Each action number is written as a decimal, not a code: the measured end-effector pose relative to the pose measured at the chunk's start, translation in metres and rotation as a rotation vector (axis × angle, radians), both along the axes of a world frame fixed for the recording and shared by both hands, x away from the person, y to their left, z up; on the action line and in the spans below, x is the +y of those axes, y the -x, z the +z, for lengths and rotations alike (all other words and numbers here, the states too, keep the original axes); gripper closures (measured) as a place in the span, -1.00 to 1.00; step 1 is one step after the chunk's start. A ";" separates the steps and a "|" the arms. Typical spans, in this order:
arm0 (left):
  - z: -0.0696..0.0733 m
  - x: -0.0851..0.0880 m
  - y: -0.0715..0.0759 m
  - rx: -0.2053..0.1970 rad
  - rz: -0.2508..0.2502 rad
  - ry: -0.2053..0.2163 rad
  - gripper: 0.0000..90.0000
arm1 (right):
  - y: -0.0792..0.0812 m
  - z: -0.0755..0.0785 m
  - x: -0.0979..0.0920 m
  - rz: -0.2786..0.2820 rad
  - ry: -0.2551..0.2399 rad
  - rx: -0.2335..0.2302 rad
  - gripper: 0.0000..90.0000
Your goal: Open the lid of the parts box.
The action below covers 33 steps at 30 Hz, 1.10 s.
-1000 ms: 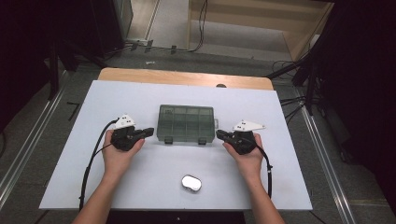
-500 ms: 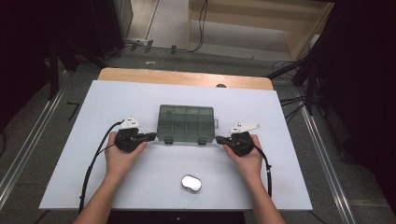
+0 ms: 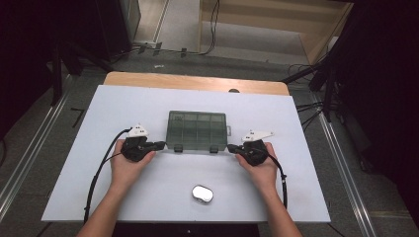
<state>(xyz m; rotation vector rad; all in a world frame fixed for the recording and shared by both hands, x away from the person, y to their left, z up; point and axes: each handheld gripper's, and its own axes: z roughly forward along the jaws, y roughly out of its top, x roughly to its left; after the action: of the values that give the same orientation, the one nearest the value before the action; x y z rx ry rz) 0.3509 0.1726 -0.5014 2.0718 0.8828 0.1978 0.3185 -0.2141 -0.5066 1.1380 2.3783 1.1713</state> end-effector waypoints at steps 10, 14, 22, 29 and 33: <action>0.000 0.000 0.001 -0.001 -0.011 -0.003 0.99 | 0.001 0.003 -0.002 0.002 -0.028 -0.006 0.96; 0.003 0.002 0.001 -0.005 -0.006 0.014 0.98 | 0.001 0.004 -0.002 0.004 -0.028 -0.011 0.96; 0.004 0.002 0.001 -0.006 -0.010 0.014 0.98 | 0.003 0.006 -0.003 0.002 -0.039 -0.025 0.96; 0.004 0.001 0.002 -0.008 -0.007 0.016 0.99 | 0.003 0.007 -0.003 0.001 -0.052 -0.026 0.96; 0.004 0.001 0.002 -0.005 -0.006 0.035 0.98 | 0.004 0.010 -0.005 0.001 -0.070 -0.041 0.96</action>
<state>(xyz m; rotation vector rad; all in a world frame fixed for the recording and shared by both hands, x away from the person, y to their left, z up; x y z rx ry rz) 0.3491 0.1740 -0.4971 2.0404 0.8717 0.1830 0.3146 -0.2188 -0.4968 1.1236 2.3242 1.2754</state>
